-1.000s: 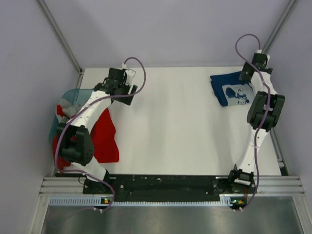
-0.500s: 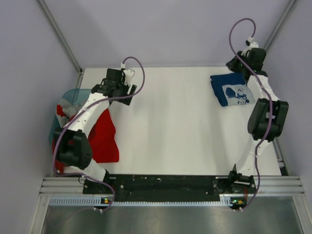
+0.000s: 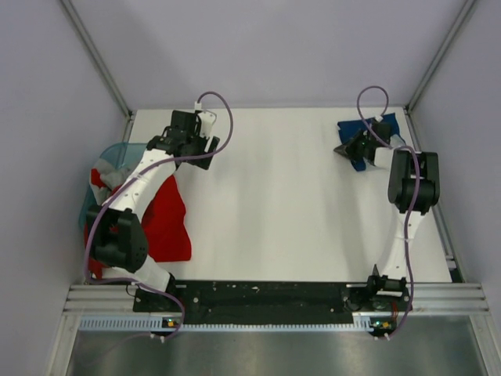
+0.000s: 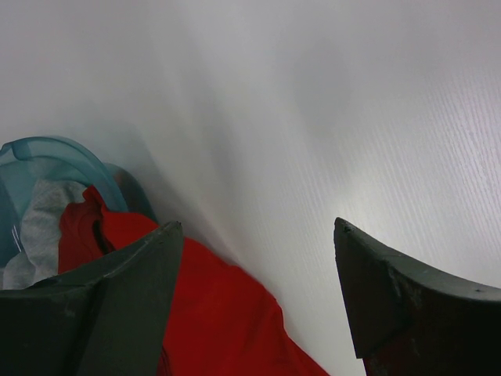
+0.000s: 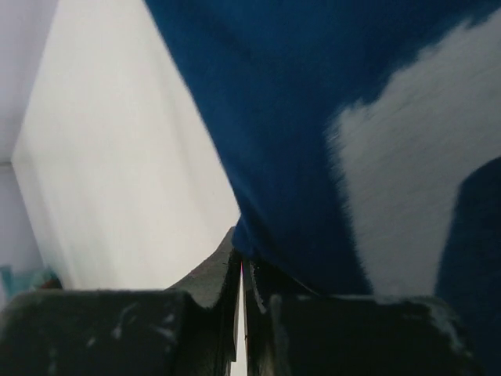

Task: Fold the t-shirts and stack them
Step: Put the neatly folded tshirt into the corner of the board with the right arm

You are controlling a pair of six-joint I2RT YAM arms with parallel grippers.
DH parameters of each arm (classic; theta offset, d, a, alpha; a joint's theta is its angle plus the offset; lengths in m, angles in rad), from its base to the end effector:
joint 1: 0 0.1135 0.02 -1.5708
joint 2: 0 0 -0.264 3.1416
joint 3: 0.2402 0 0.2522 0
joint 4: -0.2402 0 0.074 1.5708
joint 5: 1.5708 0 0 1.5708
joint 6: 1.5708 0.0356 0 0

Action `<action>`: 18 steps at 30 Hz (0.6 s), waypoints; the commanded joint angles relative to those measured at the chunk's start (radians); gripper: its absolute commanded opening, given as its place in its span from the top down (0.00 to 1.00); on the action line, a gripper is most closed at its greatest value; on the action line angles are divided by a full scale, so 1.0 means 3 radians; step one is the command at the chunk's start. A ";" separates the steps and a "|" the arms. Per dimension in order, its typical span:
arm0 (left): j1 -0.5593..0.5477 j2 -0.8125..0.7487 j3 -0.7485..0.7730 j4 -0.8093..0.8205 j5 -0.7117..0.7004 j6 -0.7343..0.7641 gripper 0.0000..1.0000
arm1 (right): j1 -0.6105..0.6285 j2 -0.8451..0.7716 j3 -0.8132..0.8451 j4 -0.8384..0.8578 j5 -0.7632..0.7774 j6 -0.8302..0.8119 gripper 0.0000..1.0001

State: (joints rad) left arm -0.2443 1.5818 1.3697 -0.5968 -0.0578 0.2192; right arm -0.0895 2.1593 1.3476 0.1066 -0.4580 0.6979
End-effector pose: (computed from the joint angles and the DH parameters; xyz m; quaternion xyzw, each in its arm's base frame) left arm 0.3407 -0.0828 0.3053 0.2027 0.9056 0.0222 0.3720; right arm 0.4589 -0.0254 0.1280 0.2512 0.8530 0.3190 0.3280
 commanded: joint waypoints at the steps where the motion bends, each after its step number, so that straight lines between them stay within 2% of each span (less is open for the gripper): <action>1: 0.0017 -0.0124 -0.0025 0.0123 0.0009 0.0052 0.18 | -0.0136 0.0282 0.0202 0.0381 0.0345 0.0654 1.00; 4: 0.0017 -0.0118 -0.0010 0.0113 -0.0042 0.0077 0.19 | -0.0208 0.0436 0.0309 0.0422 0.0437 0.0961 1.00; 7: 0.0017 -0.0139 -0.0020 0.0123 -0.0073 0.0098 0.18 | -0.0239 0.0492 0.0376 0.0463 0.0596 0.1028 1.00; 11: 0.0017 -0.0144 -0.0035 0.0144 -0.0089 0.0118 0.18 | -0.0234 0.0605 0.0825 0.0085 0.0530 0.0686 1.00; 18: 0.0017 -0.0108 -0.0030 0.0144 -0.0053 0.0113 0.18 | -0.0116 0.0412 0.1015 0.0074 -0.0017 0.0139 0.98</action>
State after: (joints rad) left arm -0.2440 1.5810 1.3666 -0.5892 -0.0727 0.2417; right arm -0.1501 2.3314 1.5929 0.1452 -0.3786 0.8665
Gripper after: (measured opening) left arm 0.816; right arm 0.008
